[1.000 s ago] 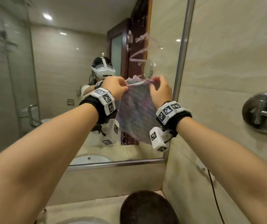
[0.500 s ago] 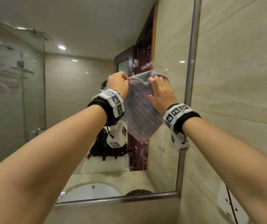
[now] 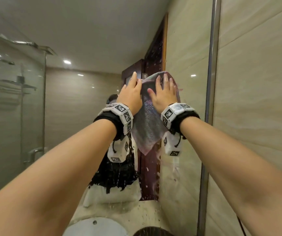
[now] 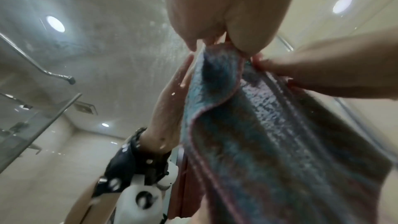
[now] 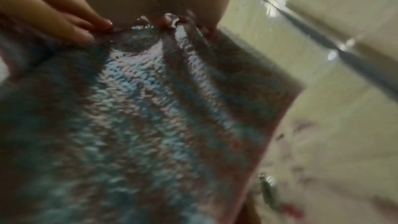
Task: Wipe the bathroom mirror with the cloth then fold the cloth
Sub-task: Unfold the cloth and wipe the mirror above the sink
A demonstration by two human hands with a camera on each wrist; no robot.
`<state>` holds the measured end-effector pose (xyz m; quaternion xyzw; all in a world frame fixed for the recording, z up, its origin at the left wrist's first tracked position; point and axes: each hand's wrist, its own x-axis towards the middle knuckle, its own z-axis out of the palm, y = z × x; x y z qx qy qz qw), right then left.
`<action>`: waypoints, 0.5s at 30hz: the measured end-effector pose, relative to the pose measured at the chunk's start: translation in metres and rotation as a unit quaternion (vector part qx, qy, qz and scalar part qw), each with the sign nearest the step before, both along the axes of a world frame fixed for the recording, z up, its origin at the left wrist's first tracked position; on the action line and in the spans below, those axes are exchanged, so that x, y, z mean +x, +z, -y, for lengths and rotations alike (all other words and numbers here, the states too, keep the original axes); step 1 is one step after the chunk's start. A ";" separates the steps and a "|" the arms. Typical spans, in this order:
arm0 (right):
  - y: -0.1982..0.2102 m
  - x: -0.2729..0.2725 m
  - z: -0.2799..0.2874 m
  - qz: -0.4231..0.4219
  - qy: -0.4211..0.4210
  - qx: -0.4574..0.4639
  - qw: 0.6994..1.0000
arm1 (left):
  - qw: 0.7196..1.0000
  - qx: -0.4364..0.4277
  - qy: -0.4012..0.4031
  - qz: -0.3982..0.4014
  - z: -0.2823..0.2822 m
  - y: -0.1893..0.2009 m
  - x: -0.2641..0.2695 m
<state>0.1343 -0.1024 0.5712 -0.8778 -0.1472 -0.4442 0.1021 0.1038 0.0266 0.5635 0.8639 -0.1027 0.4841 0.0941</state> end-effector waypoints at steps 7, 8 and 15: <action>0.009 0.009 -0.026 -0.013 0.020 0.018 1.000 | 0.987 -0.023 0.096 0.125 -0.034 -0.027 0.002; 0.010 0.010 -0.029 -0.007 0.020 0.010 1.000 | 0.988 -0.042 0.094 0.116 -0.037 -0.031 0.003; 0.014 0.011 -0.047 0.015 -0.012 -0.038 0.999 | 0.984 -0.109 0.083 0.111 -0.049 -0.044 0.001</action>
